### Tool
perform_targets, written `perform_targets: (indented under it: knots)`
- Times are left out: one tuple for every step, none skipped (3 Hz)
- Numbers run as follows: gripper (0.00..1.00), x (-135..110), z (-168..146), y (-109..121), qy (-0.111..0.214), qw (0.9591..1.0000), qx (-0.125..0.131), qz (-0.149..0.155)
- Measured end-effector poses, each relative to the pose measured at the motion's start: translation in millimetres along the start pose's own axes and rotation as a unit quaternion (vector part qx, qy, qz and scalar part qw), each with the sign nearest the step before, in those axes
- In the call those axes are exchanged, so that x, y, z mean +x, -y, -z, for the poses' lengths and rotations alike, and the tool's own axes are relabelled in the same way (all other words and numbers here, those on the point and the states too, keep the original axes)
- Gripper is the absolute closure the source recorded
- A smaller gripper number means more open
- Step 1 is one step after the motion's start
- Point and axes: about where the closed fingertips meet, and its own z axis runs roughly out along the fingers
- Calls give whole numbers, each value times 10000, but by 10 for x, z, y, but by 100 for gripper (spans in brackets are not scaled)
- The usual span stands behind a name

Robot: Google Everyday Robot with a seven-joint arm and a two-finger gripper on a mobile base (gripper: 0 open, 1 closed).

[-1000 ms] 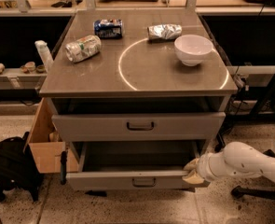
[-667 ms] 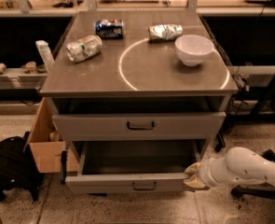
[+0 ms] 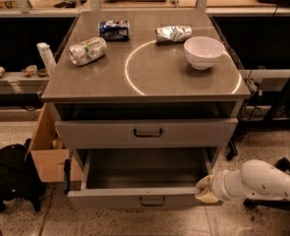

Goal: Open middle drawer

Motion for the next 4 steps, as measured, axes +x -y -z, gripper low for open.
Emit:
perform_targets:
  knots:
    - [58,-87,8,63,40,10000,-14,35]
    - [34,-82,-1,62,40,10000,-14,35]
    - [11,-298,149,227,-1,9998,128,126]
    - [0,-518,316,369,-101,9993,259,242]
